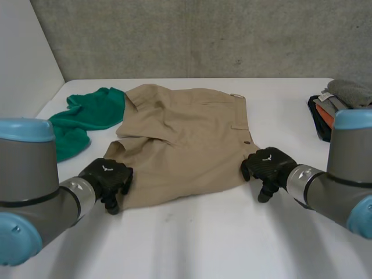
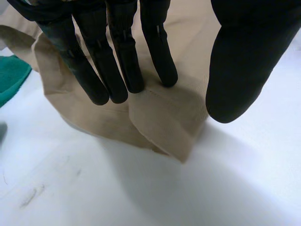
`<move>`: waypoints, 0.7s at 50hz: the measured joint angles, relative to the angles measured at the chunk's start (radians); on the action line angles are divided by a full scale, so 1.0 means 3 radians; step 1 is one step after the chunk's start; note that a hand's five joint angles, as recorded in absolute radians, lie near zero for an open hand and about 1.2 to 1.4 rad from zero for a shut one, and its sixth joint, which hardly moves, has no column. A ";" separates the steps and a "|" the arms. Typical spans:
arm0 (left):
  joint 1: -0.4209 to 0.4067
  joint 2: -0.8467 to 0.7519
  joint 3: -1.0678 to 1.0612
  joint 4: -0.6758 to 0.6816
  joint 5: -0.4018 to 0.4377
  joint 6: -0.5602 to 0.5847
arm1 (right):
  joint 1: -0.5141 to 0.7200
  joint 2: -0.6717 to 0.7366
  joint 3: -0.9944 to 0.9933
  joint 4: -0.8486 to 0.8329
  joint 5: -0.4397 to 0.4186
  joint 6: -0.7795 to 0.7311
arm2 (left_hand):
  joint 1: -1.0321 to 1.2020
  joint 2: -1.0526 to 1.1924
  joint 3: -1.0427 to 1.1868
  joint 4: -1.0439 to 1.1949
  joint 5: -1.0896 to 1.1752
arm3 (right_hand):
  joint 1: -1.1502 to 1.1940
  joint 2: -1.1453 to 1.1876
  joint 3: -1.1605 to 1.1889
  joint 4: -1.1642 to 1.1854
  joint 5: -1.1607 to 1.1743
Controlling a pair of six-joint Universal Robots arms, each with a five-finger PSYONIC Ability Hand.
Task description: Fold the laundry.
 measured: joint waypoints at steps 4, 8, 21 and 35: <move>0.0039 -0.0120 0.0125 0.0072 0.0025 -0.0002 | 0.0033 0.0062 0.0083 -0.0454 0.0028 0.0019 | -0.0261 -0.0303 -0.0290 -0.0309 -0.0313 | -0.0307 -0.0327 -0.0328 -0.0305 -0.0339; 0.0014 -0.0242 0.0245 0.0128 0.0018 0.0001 | 0.0064 0.0147 0.0111 -0.0798 0.0076 0.0026 | -0.0311 -0.0380 -0.0355 -0.0369 -0.0388 | -0.0340 -0.0363 -0.0380 -0.0346 -0.0401; -0.0205 -0.0689 0.0664 0.0328 -0.0188 0.0122 | 0.0198 0.0515 -0.0095 -0.1489 0.0207 0.0023 | -0.0311 -0.0365 -0.0348 -0.0340 -0.0359 | -0.0339 -0.0357 -0.0373 -0.0341 -0.0360; -0.0267 -0.0639 0.0962 0.0314 -0.0308 0.0252 | 0.0317 0.0868 -0.0639 -0.1631 0.0637 0.0010 | 0.1518 0.1556 0.1545 0.1578 0.1458 | 0.1509 0.1673 0.1700 0.1747 0.1654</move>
